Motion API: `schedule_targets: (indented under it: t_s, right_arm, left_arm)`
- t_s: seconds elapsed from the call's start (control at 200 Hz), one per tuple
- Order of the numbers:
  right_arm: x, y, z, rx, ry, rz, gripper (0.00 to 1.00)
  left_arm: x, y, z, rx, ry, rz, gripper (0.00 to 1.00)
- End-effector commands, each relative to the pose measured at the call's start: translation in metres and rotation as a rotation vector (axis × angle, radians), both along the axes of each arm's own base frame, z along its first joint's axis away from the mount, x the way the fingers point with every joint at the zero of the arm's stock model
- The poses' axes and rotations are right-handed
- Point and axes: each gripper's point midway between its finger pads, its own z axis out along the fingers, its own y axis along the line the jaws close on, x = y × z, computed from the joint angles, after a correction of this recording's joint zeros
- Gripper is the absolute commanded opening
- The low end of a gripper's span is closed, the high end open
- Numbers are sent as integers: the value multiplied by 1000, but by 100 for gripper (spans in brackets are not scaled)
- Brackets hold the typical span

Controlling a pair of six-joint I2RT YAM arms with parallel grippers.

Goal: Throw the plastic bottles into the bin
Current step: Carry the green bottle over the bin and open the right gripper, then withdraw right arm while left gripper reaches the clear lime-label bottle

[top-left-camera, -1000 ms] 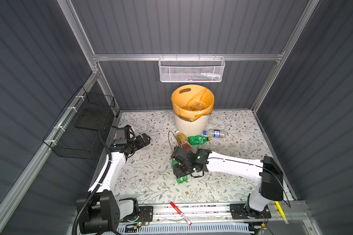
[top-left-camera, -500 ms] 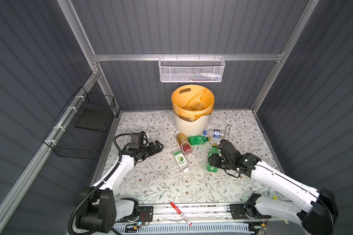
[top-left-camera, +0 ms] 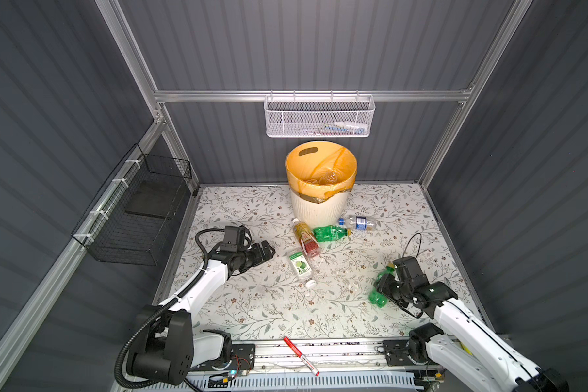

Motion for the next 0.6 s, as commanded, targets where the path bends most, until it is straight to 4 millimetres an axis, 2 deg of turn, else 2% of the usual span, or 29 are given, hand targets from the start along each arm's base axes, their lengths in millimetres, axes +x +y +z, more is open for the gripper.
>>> schedule_targets:
  t_s: [0.0, 0.035, 0.09, 0.115, 0.12, 0.14, 0.17, 0.215, 0.22, 0.29, 0.365, 0.43, 0.595]
  right_arm:
    - [59, 20, 79, 33, -186, 77, 52]
    - [80, 28, 113, 42, -239, 98, 53]
    - [120, 46, 192, 97, -362, 117, 52]
    - [135, 58, 234, 158, -426, 127, 53]
    - [138, 60, 236, 169, -425, 129, 53]
    - [149, 71, 275, 234, -496, 139, 55]
    - [165, 85, 316, 317, -574, 155, 62]
    - [182, 92, 350, 358, -614, 160, 81]
    - [185, 93, 347, 354, -602, 158, 82]
    - [208, 85, 363, 348, -594, 142, 99]
    - [213, 86, 384, 422, -676, 149, 99]
    - [212, 79, 394, 422, -729, 123, 99]
    - [207, 60, 394, 361, -744, 84, 99]
  left_arm:
    - [-4, -3, -1, 10, 2, 5, 99]
    - [-5, -4, -2, 12, 2, 3, 99]
    - [-8, -6, -3, 13, 4, 0, 99]
    - [-10, -7, -4, 13, 4, 0, 98]
    - [-10, -7, -4, 13, 3, -1, 98]
    - [-12, -8, -6, 12, 8, -2, 99]
    - [-14, -8, -8, 11, 11, -2, 99]
    - [-17, -9, -9, 5, 16, 2, 99]
    - [-17, -9, -10, 5, 17, 2, 99]
    - [-22, -10, -6, -1, 4, 5, 99]
    - [-28, -3, -5, 20, -5, 21, 100]
    - [-29, -1, -6, 35, 1, 18, 100]
    - [-24, -8, -8, 19, 21, 4, 100]
